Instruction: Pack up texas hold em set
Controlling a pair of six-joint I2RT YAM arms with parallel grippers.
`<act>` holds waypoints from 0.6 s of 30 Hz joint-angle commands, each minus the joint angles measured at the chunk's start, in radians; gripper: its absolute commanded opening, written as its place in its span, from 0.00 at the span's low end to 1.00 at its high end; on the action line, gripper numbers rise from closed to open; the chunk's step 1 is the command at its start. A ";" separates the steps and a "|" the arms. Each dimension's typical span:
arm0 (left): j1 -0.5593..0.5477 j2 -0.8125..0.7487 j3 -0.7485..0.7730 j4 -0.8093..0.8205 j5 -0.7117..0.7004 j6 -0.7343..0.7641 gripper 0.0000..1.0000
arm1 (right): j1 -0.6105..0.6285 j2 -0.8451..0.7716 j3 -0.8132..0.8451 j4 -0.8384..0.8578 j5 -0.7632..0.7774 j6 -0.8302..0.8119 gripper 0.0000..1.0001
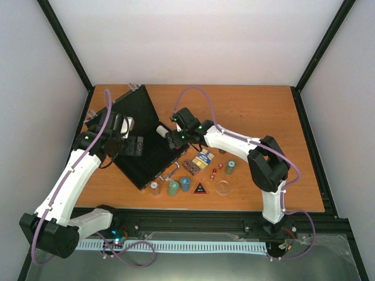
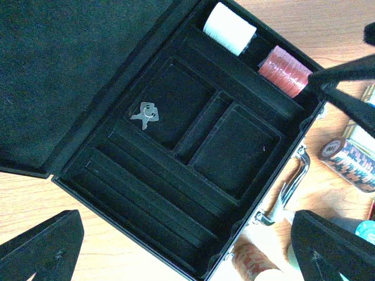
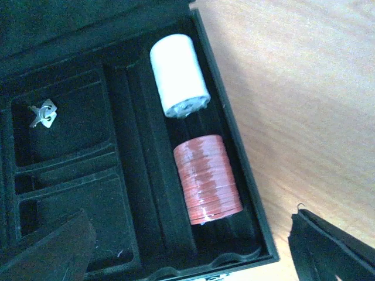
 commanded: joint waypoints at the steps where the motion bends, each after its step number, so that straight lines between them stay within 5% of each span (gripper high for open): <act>1: -0.006 -0.012 0.011 -0.002 -0.005 0.006 1.00 | -0.012 0.006 0.108 -0.170 0.091 -0.022 0.96; 10: -0.006 -0.007 0.012 0.003 -0.009 0.003 1.00 | -0.156 -0.032 0.094 -0.371 0.135 -0.081 1.00; 18: -0.006 0.015 0.012 0.015 -0.008 0.003 1.00 | -0.134 0.001 0.120 -0.414 0.067 -0.184 0.86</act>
